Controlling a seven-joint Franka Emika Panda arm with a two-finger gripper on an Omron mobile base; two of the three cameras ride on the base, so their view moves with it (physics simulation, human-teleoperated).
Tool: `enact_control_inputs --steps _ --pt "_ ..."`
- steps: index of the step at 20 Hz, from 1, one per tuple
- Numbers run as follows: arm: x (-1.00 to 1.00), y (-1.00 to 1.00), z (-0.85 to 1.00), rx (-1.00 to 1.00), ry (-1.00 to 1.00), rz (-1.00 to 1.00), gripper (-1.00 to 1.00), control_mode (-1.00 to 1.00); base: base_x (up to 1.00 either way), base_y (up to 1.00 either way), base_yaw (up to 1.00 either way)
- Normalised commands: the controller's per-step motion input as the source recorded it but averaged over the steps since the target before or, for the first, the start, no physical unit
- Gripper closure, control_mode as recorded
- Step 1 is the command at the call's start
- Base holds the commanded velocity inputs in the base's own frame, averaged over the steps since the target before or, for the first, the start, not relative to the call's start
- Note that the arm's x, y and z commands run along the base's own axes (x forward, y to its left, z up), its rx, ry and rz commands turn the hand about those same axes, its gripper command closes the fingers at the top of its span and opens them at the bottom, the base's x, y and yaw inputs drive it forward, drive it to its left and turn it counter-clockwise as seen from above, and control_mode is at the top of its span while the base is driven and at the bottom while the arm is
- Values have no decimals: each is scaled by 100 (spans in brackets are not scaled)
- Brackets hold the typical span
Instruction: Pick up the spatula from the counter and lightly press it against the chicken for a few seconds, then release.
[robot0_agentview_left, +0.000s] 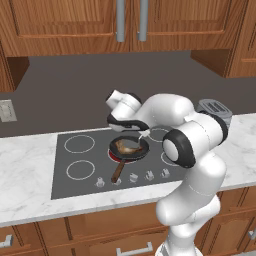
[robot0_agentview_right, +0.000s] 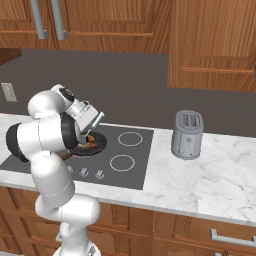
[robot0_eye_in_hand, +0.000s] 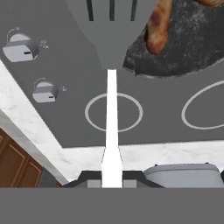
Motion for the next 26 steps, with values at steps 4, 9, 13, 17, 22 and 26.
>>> enact_control_inputs --steps 4,9,13,17,22,26 --pt "3 0 -3 0 -1 5 100 -100 0 0 0" --pt "5 0 -2 0 -1 5 100 -100 0 0 0" --pt "4 0 -1 0 -2 5 100 -100 0 0 0" --pt "3 0 -2 0 -2 6 100 -100 0 0 0" --pt "0 0 -6 0 -3 5 100 -100 0 0 0" --pt "0 0 -15 0 -2 5 100 -100 0 0 0"
